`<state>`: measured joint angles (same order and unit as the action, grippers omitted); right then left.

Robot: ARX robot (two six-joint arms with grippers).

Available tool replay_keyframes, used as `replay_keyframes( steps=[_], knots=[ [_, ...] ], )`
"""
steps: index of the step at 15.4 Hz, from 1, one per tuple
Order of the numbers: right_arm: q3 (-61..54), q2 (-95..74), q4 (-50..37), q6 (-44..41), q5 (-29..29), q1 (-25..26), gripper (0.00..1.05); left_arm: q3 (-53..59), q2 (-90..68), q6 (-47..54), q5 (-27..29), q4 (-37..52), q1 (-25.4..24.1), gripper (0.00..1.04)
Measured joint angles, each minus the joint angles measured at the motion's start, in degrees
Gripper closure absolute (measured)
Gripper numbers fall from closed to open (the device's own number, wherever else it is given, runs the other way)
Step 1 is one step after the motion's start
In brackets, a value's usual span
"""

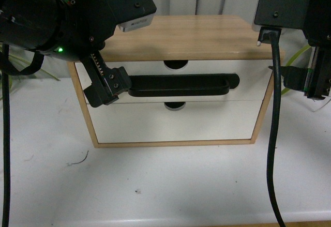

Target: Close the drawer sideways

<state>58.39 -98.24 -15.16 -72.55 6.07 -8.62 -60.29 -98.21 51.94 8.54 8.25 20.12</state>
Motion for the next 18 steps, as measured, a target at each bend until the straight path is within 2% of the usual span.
replay_keyframes(
  steps=[2,3,7,9,10,12,13,14,15,16,18],
  knots=[
    [-5.4,7.5,-2.1,9.0,2.6,-0.6,0.06,4.2,8.2,-7.9,-4.8,0.5,1.6,0.07],
    [-8.0,12.3,-3.9,16.3,4.1,-0.7,0.06,6.6,13.2,-13.5,-5.7,2.3,2.1,0.07],
    [-23.9,31.9,-8.3,54.9,8.6,4.4,0.06,20.6,31.2,-35.4,-2.8,5.5,-0.9,0.07],
    [-32.0,39.7,-10.4,70.6,9.2,7.6,0.06,28.9,40.5,-44.0,-1.6,4.5,-3.0,0.07],
    [-35.2,42.8,-10.1,75.0,9.5,8.4,0.06,32.3,44.4,-46.3,-0.4,3.2,-4.3,0.07],
    [-38.6,48.3,-6.9,77.5,11.9,10.3,0.06,36.3,49.9,-49.0,0.0,-0.3,-7.7,0.07],
    [-38.6,50.7,-7.3,77.4,10.6,11.2,0.07,36.4,53.1,-50.4,0.3,-1.6,-10.0,0.07],
    [-39.8,53.6,-10.5,75.6,2.1,9.2,0.18,38.8,55.1,-50.7,-0.7,6.6,-12.3,0.13],
    [-41.2,58.0,-7.4,74.1,-3.3,8.5,0.30,42.7,58.7,-51.0,-2.3,13.2,-14.3,0.26],
    [-42.6,61.8,-4.3,73.5,-5.9,8.7,0.43,45.8,61.0,-51.5,-2.8,14.8,-15.0,0.38],
    [-46.0,68.1,-3.3,72.9,-6.0,8.6,0.70,49.4,63.8,-51.6,-8.3,14.7,-19.9,0.64]
  ],
)
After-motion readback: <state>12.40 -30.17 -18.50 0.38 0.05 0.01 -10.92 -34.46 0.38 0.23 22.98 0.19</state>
